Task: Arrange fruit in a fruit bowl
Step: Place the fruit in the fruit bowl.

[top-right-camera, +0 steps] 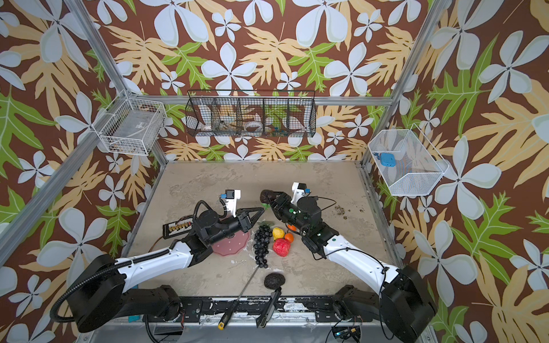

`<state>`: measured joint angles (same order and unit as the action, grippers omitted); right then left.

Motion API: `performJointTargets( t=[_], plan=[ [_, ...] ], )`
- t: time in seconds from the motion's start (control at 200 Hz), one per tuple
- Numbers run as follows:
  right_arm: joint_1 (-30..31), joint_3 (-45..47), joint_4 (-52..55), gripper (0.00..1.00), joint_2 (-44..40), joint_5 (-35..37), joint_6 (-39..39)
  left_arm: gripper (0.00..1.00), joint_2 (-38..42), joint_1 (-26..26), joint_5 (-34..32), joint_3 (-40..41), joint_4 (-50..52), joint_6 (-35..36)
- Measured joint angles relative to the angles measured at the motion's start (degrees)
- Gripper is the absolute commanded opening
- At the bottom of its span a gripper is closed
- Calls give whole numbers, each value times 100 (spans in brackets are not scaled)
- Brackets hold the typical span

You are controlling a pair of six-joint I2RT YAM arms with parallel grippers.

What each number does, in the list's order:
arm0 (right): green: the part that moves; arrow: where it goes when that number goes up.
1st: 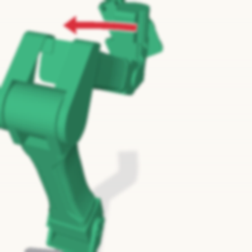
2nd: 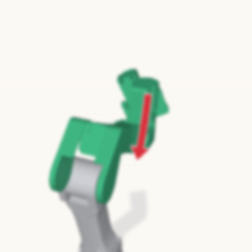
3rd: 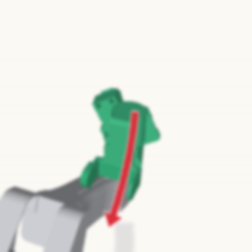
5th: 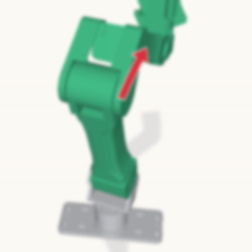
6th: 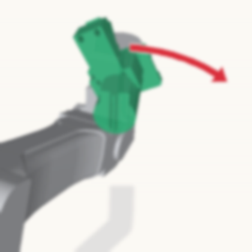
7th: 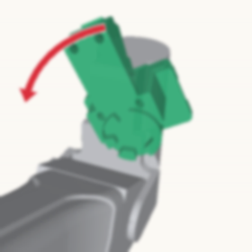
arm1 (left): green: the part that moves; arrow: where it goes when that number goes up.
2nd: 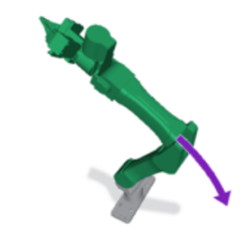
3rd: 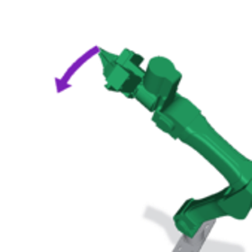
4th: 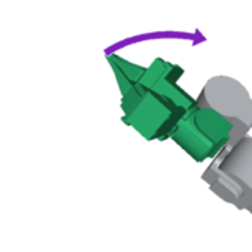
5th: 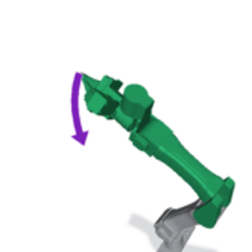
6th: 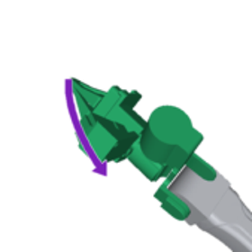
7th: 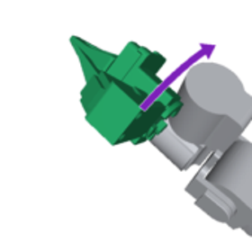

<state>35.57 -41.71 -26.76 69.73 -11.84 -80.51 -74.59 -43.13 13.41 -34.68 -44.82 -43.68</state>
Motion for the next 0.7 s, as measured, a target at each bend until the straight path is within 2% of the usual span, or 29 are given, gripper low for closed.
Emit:
performJointTargets(
  t=[0.28,0.43,0.696],
  plan=[
    [46,-4,-57,53,37,31,-2,22,-107,-15,-48,-61,7,-11],
    [79,-9,-66,53,31,20,-7,27,-162,-15,-133,-76,63,-9],
    [92,-9,-107,53,20,20,-4,23,-238,-17,-216,-133,114,-13]
  ],
)
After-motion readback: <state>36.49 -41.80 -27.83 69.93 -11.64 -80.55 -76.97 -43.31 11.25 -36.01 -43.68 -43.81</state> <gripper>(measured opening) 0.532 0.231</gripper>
